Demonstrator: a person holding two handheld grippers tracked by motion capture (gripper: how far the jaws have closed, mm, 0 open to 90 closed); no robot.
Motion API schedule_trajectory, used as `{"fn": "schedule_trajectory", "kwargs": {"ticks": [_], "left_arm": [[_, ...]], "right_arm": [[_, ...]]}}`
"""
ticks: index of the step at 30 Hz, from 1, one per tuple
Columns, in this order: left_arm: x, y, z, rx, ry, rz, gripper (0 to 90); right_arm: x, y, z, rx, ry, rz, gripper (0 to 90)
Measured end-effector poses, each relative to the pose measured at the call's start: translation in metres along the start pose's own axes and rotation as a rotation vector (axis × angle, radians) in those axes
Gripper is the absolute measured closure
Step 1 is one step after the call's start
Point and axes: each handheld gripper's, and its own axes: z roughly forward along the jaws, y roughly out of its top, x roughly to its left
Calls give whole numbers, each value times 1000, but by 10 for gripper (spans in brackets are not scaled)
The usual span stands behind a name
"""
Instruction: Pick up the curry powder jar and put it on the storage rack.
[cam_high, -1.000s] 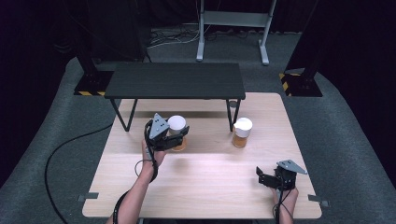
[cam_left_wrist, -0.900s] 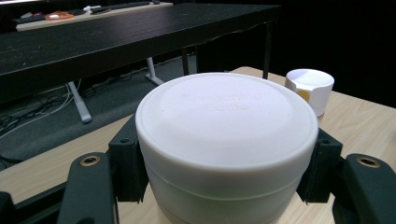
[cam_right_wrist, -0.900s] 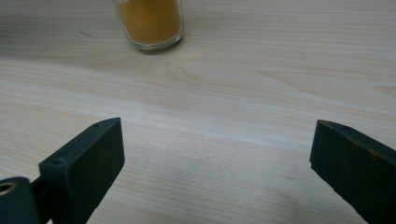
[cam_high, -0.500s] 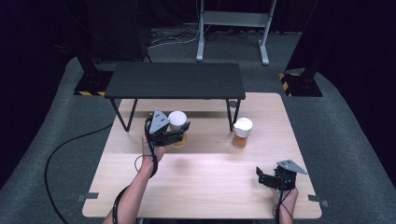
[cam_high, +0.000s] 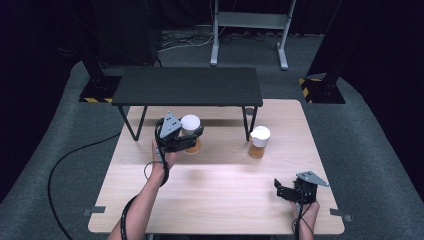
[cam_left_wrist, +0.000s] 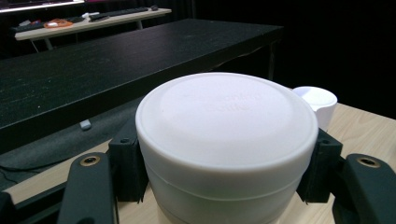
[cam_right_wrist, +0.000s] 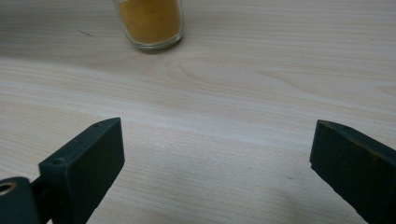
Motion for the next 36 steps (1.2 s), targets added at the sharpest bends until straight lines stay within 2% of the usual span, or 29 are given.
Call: {"fn": "schedule_trajectory", "kwargs": {"ticks": [12,16,36], "left_arm": [[5,10,2,1,-7,5,333],[10,13,4,-3,-30,-15,333],[17,29,10,-1,-40,-10,333]], "right_arm": [[-1,1,1,5,5,-2,21],[-1,1,1,5,6,-1,20],[-3,0,0,2,10,4,21]]}}
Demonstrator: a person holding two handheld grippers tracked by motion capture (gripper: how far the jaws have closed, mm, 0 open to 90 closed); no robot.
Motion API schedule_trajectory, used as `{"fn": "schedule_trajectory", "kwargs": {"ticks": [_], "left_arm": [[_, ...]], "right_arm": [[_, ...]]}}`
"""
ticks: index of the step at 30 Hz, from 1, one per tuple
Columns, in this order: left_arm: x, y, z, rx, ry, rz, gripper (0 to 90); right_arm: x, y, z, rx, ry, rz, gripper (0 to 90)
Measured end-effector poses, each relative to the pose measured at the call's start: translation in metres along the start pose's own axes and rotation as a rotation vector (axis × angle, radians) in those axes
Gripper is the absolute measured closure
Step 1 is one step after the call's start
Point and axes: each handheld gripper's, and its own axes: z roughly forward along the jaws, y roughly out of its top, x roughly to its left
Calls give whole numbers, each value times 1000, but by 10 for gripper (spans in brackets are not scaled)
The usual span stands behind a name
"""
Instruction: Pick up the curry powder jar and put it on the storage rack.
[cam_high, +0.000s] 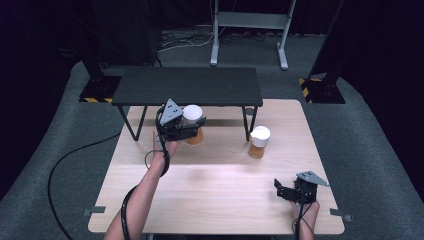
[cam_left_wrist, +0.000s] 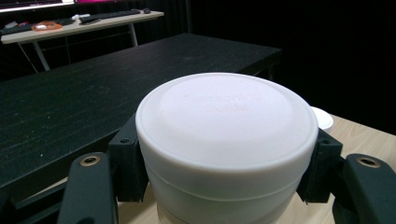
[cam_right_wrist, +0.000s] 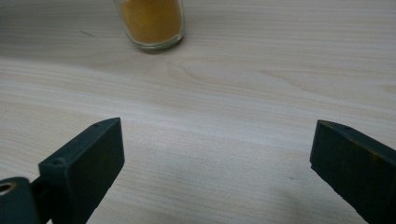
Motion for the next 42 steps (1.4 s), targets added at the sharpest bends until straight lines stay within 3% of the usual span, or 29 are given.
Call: {"fn": "schedule_trajectory", "kwargs": {"ticks": [19,42], "left_arm": [[6,20,1,-11,-4,25,333],[12,40,3,-21,-32,24,333]], "right_arm": [[0,0,0,2,-1,3,21],[0,0,0,2,0,4,21]]}}
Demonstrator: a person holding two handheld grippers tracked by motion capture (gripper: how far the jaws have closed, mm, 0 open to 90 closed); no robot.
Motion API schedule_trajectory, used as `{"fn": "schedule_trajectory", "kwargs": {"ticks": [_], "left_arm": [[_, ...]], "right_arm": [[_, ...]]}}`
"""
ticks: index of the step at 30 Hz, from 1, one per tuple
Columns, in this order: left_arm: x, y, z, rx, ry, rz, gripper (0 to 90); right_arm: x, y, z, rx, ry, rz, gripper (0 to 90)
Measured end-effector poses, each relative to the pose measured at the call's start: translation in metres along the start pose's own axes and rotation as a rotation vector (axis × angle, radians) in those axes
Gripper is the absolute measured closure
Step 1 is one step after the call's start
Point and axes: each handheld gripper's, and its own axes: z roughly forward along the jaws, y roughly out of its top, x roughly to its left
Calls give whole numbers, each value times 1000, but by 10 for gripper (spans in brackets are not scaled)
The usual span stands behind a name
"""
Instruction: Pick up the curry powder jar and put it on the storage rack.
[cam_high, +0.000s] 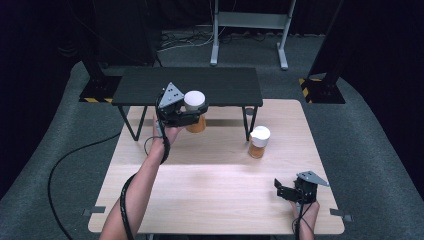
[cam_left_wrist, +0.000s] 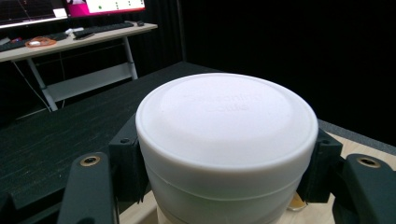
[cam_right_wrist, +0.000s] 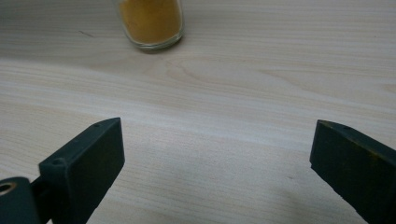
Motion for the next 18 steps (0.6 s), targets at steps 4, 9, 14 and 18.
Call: {"fn": "schedule_trajectory", "kwargs": {"ticks": [4,9,14,18], "left_arm": [[1,4,1,-2,-5,4,333],[2,8,1,-5,-7,6,333],[4,10,2,-2,-9,4,333],[5,10,3,-2,-10,-6,333]], "right_arm": [[0,0,0,-2,-1,3,21],[0,0,0,-1,-1,2,21],[0,0,0,-1,-1,1,21],[0,-1,0,-4,-1,2,21]]}}
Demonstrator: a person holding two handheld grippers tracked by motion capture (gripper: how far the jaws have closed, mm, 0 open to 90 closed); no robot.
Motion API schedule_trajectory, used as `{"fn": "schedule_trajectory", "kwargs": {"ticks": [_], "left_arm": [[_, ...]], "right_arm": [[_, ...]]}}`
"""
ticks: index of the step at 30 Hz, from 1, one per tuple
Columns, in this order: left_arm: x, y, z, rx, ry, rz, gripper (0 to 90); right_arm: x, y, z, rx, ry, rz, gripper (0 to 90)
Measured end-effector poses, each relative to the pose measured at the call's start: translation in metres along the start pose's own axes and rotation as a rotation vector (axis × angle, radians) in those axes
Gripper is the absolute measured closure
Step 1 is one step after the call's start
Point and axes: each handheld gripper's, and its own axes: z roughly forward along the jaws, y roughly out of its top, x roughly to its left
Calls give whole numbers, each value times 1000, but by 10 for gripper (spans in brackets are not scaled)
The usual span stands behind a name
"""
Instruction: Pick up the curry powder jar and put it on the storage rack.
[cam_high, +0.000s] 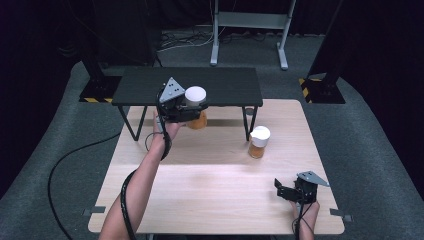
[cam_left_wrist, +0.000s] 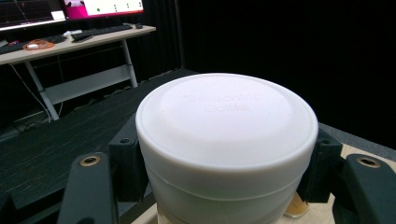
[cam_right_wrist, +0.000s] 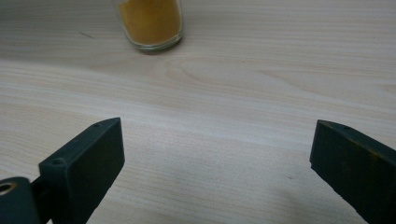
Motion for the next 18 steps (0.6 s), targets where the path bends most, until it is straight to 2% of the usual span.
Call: {"fn": "schedule_trajectory", "kwargs": {"ticks": [18], "left_arm": [[6,13,1,-4,-10,-2,333]], "right_arm": [[0,0,0,2,-1,1,21]]}}
